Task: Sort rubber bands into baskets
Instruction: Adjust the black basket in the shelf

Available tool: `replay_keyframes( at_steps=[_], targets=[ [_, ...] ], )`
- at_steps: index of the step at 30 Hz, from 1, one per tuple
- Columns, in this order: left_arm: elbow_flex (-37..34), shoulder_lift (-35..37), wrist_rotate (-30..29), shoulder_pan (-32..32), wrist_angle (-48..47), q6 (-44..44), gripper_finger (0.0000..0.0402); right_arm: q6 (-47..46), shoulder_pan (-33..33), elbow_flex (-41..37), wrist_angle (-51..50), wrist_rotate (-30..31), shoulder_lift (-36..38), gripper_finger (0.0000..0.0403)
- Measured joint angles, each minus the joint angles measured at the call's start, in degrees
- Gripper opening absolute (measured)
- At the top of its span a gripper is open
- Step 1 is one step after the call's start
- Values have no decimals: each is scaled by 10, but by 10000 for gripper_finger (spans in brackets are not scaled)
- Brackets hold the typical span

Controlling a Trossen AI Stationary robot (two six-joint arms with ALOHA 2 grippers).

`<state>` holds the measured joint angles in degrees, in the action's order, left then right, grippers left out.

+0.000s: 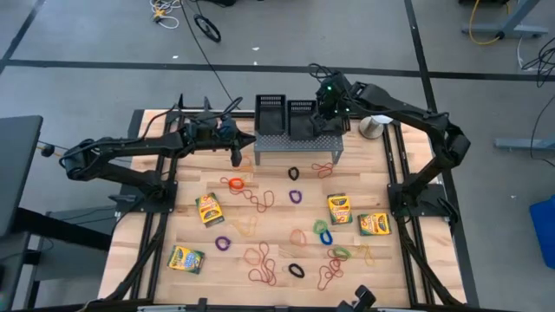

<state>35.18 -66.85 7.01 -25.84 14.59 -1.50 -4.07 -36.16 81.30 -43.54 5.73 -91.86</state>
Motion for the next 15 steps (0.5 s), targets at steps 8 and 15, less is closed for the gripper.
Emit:
replay_keyframes(
  at_steps=[8,15],
  targets=[
    [1,0,-1,18,-10,-26,36,30,28,0,-30,23,60,2],
    [103,-6,-75,-2,-99,-13,29,57,99,0,-41,52,84,2]
  ],
)
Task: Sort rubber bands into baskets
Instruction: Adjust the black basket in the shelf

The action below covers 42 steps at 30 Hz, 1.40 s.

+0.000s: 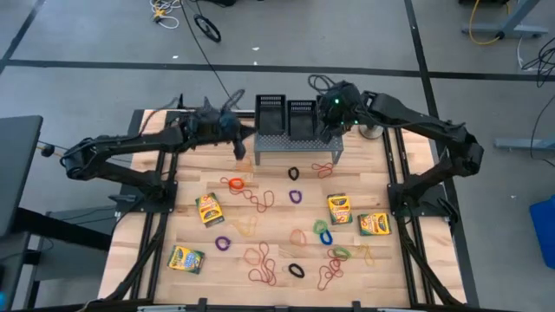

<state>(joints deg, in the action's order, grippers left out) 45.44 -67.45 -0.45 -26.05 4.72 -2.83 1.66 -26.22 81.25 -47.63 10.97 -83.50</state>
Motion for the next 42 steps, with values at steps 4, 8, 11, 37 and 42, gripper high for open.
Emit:
replay_keyframes(
  at_steps=[4,8,11,37,42],
  targets=[
    [123,-47,23,-31,-122,-42,7,8,21,0,8,12,0,2],
    [257,-151,54,-39,-259,-100,6,20,30,0,19,13,0,2],
    [346,-225,51,-39,-338,-130,6,25,30,0,19,13,0,2],
    [437,-291,81,-5,-458,-151,12,47,30,0,19,13,0,2],
    [437,-274,51,-3,-453,-151,11,48,36,0,19,13,0,2]
  ],
)
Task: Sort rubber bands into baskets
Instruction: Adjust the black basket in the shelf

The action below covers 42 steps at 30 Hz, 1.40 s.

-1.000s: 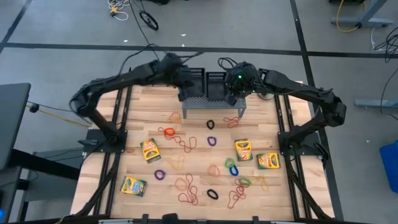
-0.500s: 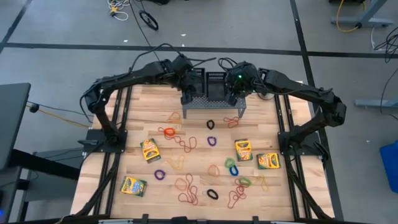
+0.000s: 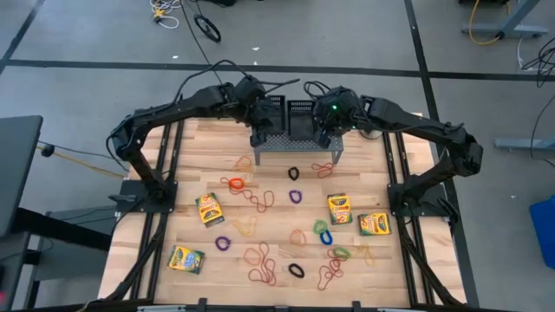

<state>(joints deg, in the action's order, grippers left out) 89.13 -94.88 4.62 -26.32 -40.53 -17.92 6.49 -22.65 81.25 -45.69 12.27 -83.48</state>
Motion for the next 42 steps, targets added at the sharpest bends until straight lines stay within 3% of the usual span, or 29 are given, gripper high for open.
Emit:
replay_keyframes(
  at_steps=[4,18,29,42],
  targets=[
    [0,-9,-42,-7,4,-1,9,4,4,0,0,0,0,2],
    [0,-24,14,4,-17,-5,8,7,4,0,0,0,0,2],
    [0,-27,-48,4,8,0,9,9,4,0,0,0,0,2],
    [-1,-30,4,5,-31,2,8,20,4,0,0,0,0,2]
  ],
)
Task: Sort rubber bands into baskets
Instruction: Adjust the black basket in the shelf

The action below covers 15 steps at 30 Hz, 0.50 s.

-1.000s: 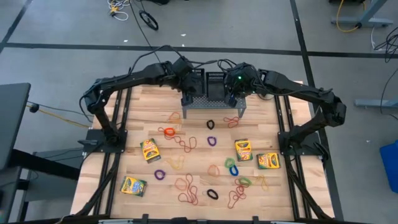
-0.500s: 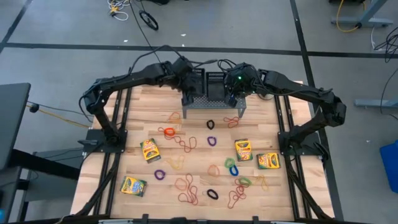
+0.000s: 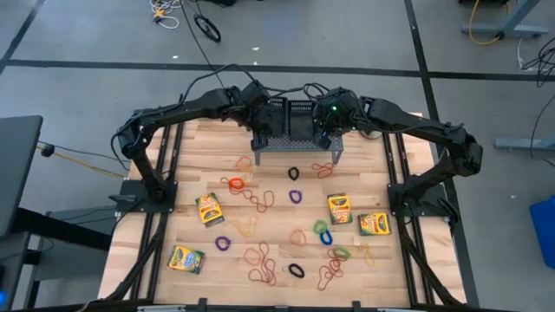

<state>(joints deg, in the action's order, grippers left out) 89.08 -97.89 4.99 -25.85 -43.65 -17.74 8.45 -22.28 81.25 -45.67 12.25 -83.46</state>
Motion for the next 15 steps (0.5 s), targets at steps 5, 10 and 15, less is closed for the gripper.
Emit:
replay_keyframes(
  at_steps=[5,10,15],
  targets=[
    [0,7,2,3,6,7,8,0,0,0,0,0,0,2],
    [0,8,18,4,17,24,8,0,0,0,0,0,0,2],
    [0,19,29,4,12,23,8,1,4,0,-6,-2,6,2]
  ],
)
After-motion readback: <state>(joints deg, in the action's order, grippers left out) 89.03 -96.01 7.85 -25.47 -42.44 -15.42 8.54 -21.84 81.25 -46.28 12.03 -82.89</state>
